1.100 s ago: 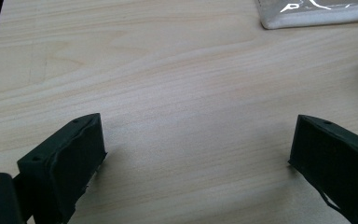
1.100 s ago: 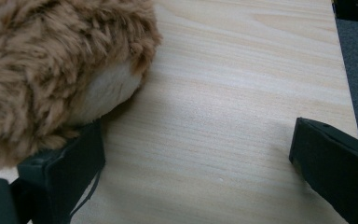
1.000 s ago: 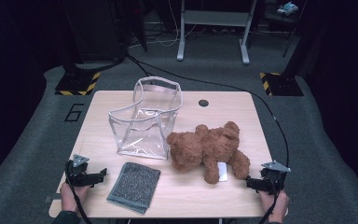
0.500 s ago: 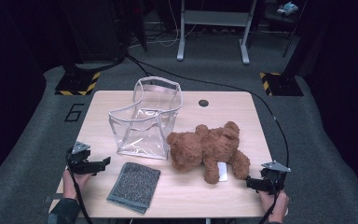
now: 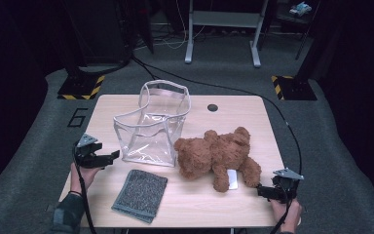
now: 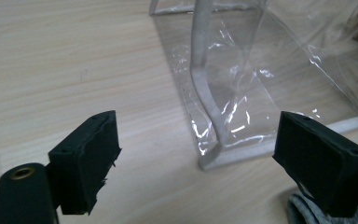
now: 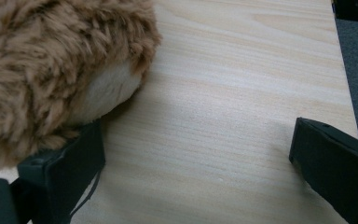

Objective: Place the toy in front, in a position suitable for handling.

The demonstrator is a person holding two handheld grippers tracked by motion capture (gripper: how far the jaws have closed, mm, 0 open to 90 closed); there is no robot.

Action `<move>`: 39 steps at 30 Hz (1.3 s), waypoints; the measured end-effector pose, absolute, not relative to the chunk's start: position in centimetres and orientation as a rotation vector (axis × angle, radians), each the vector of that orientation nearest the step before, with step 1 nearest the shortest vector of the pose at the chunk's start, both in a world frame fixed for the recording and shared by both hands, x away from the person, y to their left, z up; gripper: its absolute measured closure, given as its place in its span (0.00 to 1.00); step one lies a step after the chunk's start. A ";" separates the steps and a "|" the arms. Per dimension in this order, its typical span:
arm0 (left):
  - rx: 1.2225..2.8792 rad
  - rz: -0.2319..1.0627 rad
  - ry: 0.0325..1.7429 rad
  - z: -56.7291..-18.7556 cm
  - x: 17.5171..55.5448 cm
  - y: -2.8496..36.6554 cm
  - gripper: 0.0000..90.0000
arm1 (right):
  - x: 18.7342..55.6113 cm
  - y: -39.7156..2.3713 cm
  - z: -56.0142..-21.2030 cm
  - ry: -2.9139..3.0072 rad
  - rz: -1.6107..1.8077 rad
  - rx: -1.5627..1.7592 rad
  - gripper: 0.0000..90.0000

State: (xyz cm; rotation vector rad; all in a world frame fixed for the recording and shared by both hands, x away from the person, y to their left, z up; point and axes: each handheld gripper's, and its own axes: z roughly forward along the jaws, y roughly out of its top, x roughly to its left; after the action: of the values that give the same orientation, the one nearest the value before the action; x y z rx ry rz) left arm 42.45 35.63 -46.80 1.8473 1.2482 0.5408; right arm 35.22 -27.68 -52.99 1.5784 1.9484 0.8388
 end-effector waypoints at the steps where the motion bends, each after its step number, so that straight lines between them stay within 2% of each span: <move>1: 1.857 0.543 1.239 -46.6 43.0 35.5 0.18 | 35.2 -27.7 -53.0 1.949 0.839 1.577 0.03; 7: 1.864 0.571 1.199 -46.1 44.8 34.9 0.35 | 35.2 -27.7 -53.0 1.948 0.839 1.579 0.03; 14: 1.849 0.639 1.146 -45.6 46.7 34.1 0.40 | 35.2 -27.7 -53.0 1.948 0.838 1.577 0.03; 16: 1.858 0.655 1.125 -45.7 46.9 33.8 0.49 | 35.2 -27.7 -53.0 1.946 0.839 1.579 0.03; 20: 1.870 0.669 1.095 -45.7 46.9 33.3 0.74 | 35.2 -27.7 -53.0 1.945 0.839 1.580 0.03; 21: 1.874 0.674 1.093 -45.6 46.9 33.2 0.74 | 35.2 -27.7 -53.0 1.945 0.839 1.580 0.03; 22: 1.864 0.691 1.115 -45.6 46.8 33.2 0.82 | 35.2 -27.7 -53.0 1.945 0.838 1.580 0.03; 24: 1.843 0.681 1.124 -45.6 46.8 33.4 0.89 | 35.2 -27.7 -53.0 1.945 0.838 1.580 0.03; 30: 1.833 0.695 1.140 -45.6 46.7 33.6 0.94 | 35.2 -27.7 -53.0 1.945 0.839 1.580 0.03; 39: 1.812 0.709 1.179 -45.4 46.0 34.2 0.95 | 35.2 -27.7 -53.0 1.945 0.838 1.580 0.03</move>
State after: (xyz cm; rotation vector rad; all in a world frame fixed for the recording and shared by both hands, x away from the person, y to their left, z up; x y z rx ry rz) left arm 45.99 34.17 -45.36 1.8118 1.1793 0.7093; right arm 35.24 -27.70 -52.99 1.5802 1.9451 0.8385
